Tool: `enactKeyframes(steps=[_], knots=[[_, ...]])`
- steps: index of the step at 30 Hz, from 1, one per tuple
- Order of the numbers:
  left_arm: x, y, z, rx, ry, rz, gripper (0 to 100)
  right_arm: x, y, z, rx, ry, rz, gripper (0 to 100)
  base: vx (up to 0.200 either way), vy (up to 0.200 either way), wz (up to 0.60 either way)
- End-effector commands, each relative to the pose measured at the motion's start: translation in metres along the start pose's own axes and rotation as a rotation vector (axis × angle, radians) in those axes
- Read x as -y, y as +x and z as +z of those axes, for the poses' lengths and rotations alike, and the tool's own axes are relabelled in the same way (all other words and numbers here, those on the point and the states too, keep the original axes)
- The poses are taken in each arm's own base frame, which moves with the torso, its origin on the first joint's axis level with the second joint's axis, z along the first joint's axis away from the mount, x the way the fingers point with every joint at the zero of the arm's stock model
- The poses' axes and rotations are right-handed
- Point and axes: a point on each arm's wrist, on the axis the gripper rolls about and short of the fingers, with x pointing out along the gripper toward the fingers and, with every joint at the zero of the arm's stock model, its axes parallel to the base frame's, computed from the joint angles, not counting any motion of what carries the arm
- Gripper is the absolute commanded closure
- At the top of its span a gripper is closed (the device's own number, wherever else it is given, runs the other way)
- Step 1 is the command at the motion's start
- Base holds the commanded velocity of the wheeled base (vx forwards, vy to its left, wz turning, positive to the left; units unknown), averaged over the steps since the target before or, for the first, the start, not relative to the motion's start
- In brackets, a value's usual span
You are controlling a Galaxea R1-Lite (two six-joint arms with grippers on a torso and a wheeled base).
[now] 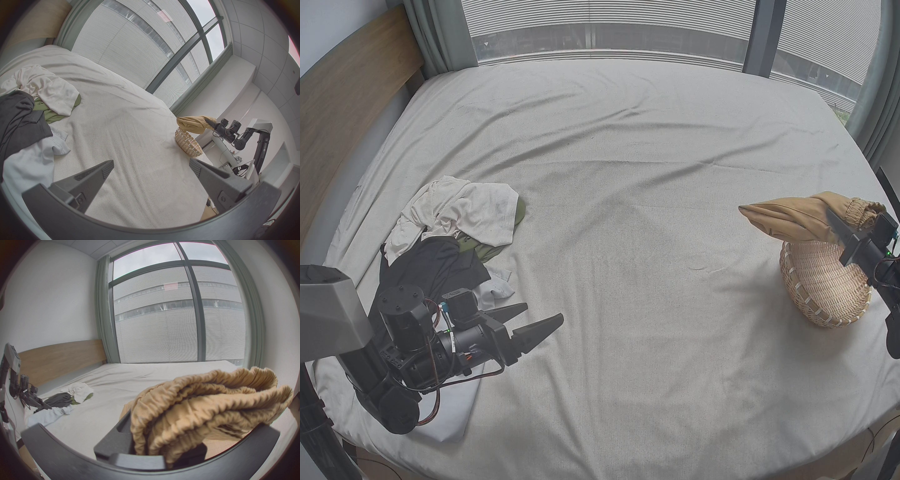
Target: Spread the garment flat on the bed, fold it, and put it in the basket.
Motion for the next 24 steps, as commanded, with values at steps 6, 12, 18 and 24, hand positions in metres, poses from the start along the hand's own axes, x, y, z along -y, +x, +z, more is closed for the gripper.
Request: enactKeyframes(steps=[6,12,18,24], knots=[[0.001,0.000,0.000,-0.001,0.000,-0.003,0,0.014,-0.006,-0.002,-0.018,-0.019,-0.055,100,0.000,0.000,0.00],[0.000,0.001,-0.001,-0.003,-0.001,-0.002,0,0.017,-0.009,-0.003,-0.039,-0.028,-0.071,100,0.000,0.000,0.00],[0.000,0.001,-0.001,-0.002,0.000,-0.002,0,0.020,-0.010,-0.004,-0.045,-0.030,-0.084,100,0.000,0.000,0.00],[0.000,0.001,0.000,-0.001,0.000,-0.001,0,0.019,-0.012,-0.003,-0.044,-0.041,-0.079,0,0.000,0.000,0.00]])
